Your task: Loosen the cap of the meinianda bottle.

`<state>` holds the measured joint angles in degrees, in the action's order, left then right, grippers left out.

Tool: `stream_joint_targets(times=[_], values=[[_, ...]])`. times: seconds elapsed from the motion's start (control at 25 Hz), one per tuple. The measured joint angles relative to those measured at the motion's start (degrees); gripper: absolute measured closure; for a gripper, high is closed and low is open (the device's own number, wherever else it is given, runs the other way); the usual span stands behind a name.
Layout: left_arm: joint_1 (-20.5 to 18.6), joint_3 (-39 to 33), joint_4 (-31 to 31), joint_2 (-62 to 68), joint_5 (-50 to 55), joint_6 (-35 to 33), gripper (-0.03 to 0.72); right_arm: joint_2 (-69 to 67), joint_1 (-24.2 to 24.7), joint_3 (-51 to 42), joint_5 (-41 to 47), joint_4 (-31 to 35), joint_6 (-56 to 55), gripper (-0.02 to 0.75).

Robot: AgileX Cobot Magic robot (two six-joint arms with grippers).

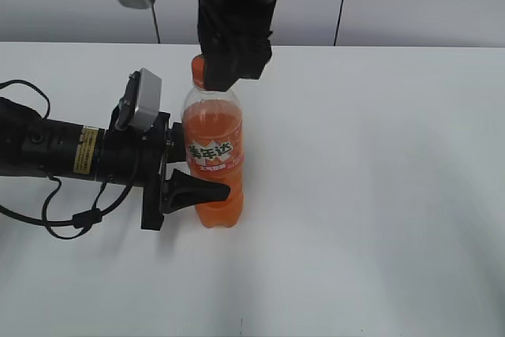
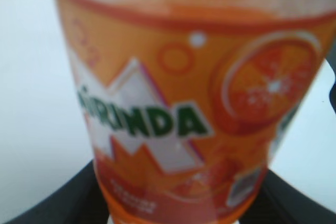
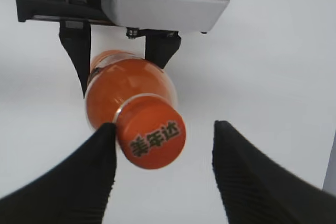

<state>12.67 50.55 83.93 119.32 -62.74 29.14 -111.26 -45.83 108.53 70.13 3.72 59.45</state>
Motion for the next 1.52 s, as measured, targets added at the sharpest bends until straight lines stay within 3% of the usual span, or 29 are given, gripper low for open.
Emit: stream_joint_targets(times=[0.16, 0.48, 0.96, 1.52], values=[[0.0, 0.0, 0.2, 0.0, -0.1, 0.0, 0.279, 0.1, 0.0, 0.0, 0.0, 0.4, -2.0, 0.232], [0.0, 0.0, 0.2, 0.0, -0.1, 0.0, 0.279, 3.7, 0.0, 1.3, 0.0, 3.2, -13.9, 0.227], [0.0, 0.0, 0.3, 0.0, -0.1, 0.0, 0.279, 4.4, 0.0, 3.2, 0.0, 3.1, -71.0, 0.227], [0.0, 0.0, 0.3, 0.0, -0.2, 0.0, 0.279, 2.5, 0.0, -0.8, 0.0, 1.6, -74.9, 0.228]])
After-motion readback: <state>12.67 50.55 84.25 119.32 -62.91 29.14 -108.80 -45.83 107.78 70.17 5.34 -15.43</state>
